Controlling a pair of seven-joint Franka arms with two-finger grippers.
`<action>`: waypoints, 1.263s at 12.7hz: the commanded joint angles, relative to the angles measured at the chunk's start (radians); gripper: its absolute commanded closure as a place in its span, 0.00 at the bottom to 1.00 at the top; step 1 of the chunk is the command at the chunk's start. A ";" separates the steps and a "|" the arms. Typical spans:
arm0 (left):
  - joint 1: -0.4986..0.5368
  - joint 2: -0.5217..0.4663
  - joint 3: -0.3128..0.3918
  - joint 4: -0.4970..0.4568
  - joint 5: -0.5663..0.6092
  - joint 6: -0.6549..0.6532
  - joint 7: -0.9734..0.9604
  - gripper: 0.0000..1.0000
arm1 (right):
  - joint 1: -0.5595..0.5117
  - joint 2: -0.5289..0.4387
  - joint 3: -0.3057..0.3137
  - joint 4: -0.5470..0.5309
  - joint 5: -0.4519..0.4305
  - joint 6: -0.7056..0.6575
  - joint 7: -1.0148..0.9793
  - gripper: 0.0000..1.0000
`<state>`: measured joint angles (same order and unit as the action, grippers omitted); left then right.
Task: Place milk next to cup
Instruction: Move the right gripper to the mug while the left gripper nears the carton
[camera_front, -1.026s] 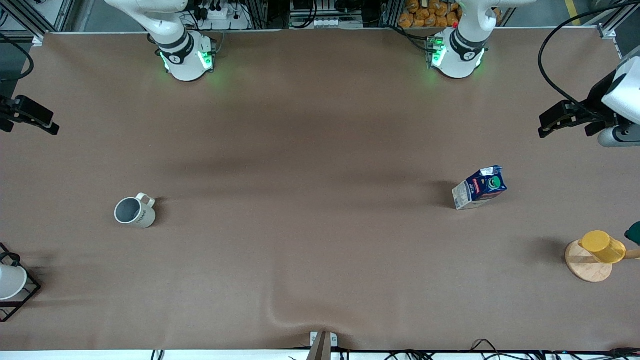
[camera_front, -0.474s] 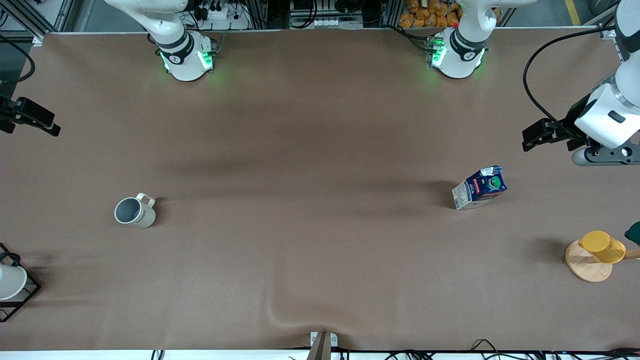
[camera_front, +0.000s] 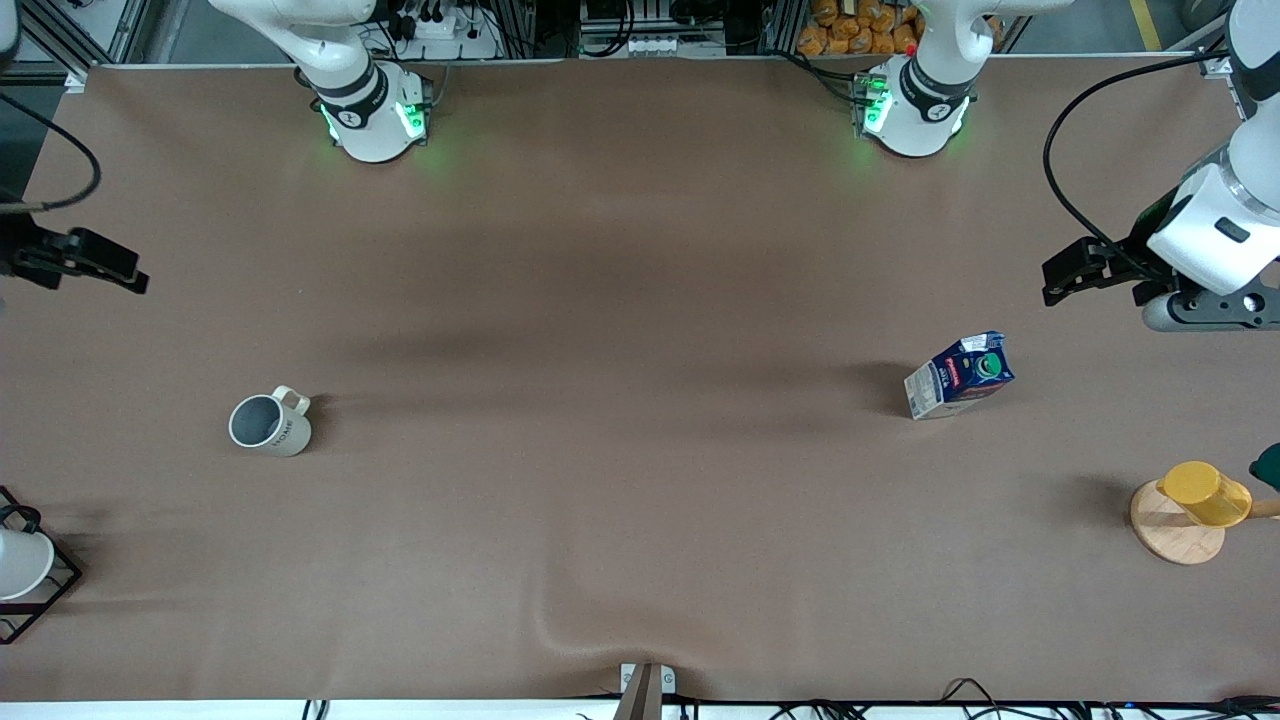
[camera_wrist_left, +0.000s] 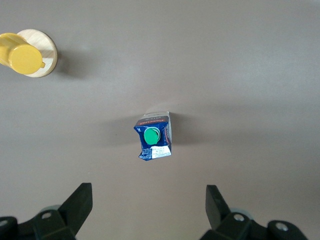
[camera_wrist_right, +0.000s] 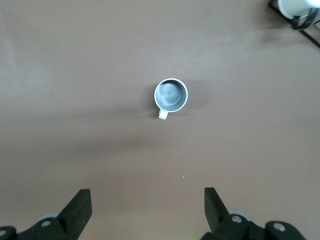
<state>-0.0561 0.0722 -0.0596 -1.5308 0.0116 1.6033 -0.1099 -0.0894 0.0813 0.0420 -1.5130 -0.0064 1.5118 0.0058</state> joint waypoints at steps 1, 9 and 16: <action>-0.017 0.017 -0.003 0.035 -0.001 0.000 0.001 0.00 | 0.020 0.029 -0.002 0.020 -0.018 -0.002 -0.004 0.00; -0.030 0.047 -0.003 0.046 0.004 0.013 -0.011 0.00 | 0.014 0.195 -0.004 0.005 -0.021 0.174 -0.050 0.00; -0.028 0.074 -0.003 0.044 -0.009 0.015 -0.014 0.00 | 0.011 0.270 -0.004 -0.116 -0.020 0.343 -0.050 0.00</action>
<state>-0.0824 0.1392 -0.0625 -1.5075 0.0116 1.6213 -0.1166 -0.0702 0.3596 0.0327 -1.5814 -0.0094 1.8129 -0.0339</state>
